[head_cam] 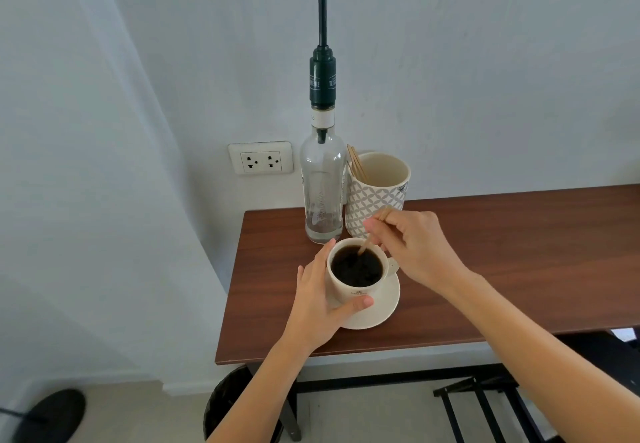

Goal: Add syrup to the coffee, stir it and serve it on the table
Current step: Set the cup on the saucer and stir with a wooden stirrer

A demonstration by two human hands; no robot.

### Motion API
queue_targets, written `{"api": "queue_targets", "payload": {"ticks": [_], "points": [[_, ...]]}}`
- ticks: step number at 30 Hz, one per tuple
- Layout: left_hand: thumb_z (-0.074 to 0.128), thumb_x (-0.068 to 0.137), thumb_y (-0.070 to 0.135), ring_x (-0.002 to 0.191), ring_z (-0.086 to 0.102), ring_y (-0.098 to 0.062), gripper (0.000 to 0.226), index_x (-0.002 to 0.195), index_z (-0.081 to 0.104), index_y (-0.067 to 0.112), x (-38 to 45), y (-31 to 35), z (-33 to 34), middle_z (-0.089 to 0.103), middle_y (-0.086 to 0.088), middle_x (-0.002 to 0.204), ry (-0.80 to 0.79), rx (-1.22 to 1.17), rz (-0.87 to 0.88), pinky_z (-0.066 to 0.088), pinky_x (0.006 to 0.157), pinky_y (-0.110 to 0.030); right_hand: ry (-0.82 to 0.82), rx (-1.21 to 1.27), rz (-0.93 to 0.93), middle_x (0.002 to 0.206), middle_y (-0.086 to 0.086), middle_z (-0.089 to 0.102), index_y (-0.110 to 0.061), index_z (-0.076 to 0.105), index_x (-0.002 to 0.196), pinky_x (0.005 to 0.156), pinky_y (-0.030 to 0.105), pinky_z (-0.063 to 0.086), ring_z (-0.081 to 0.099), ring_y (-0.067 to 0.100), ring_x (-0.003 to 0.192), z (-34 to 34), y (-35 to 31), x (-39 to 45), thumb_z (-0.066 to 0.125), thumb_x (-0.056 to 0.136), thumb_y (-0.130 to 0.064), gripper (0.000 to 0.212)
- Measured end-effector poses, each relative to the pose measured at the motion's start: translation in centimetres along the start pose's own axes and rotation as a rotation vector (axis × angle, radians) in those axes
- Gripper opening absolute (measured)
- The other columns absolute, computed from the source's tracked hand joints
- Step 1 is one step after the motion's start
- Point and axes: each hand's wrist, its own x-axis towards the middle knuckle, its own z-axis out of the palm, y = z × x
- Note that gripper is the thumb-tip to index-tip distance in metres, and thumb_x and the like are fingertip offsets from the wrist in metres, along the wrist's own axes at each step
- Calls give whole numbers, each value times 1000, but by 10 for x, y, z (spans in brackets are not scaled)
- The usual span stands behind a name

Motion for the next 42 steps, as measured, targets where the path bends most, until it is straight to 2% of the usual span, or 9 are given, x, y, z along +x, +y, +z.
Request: {"api": "queue_targets", "payload": {"ticks": [3, 7, 10, 15, 21, 27, 32, 39, 42], "points": [[81, 73, 60, 144, 36, -4, 93, 149, 34, 39, 0, 2, 0, 46, 25, 149, 4, 2, -2, 16, 121, -63, -6, -125, 25, 60, 5, 66, -6, 62, 74, 58, 41, 54, 63, 24, 56, -11, 6, -1, 49, 98, -35, 41], [80, 72, 61, 142, 38, -5, 95, 151, 33, 37, 0, 0, 0, 46, 25, 148, 2, 13, -4, 18, 120, -63, -94, 76, 119, 65, 1, 73, -5, 71, 80, 61, 13, 53, 68, 12, 58, -1, -3, -5, 58, 98, -23, 29], [79, 71, 64, 141, 39, -4, 95, 150, 32, 38, 0, -1, 0, 46, 25, 148, 0, 9, -7, 19, 121, -62, -50, 103, 69, 70, 3, 75, -4, 72, 82, 66, 12, 54, 70, 12, 64, 6, -5, 0, 60, 97, -20, 25], [81, 72, 62, 143, 37, -4, 93, 149, 34, 39, 0, 0, 0, 46, 26, 148, -5, -2, -10, 20, 121, -62, -7, -130, 31, 61, 5, 68, -5, 63, 77, 61, 38, 55, 65, 21, 57, -9, 6, 2, 51, 100, -29, 35], [79, 70, 64, 137, 37, 5, 92, 147, 30, 46, -1, 0, 0, 48, 29, 142, -7, 8, -6, 23, 120, -60, -58, 113, 128, 69, 0, 75, -6, 72, 85, 65, 13, 56, 71, 9, 61, 8, -5, -3, 58, 98, -21, 25], [82, 72, 59, 139, 34, 8, 89, 145, 32, 50, 0, 1, 0, 43, 34, 144, -4, 9, -8, 24, 120, -60, 17, -135, 56, 60, 6, 67, -3, 63, 78, 59, 37, 54, 65, 22, 55, -7, 6, 0, 51, 101, -26, 34], [80, 71, 63, 136, 39, 5, 90, 146, 30, 48, 0, -1, 0, 49, 32, 140, -1, 18, 7, 27, 118, -58, -56, 155, 179, 68, 2, 75, -9, 71, 82, 61, 13, 54, 70, 11, 59, 7, -3, -6, 57, 99, -21, 25], [83, 73, 58, 138, 36, 6, 90, 145, 31, 49, 0, -1, 0, 47, 31, 143, 0, 19, 3, 27, 119, -59, 58, -95, 98, 61, 2, 68, -6, 64, 78, 58, 24, 52, 65, 15, 56, -6, 8, -5, 53, 101, -21, 30], [83, 73, 57, 136, 39, 4, 91, 146, 31, 45, 0, -1, 0, 49, 29, 142, 7, 23, 9, 28, 117, -60, -31, 65, 191, 62, 1, 72, -7, 67, 78, 57, 17, 54, 68, 13, 55, 0, 2, -9, 54, 100, -21, 29]]}}
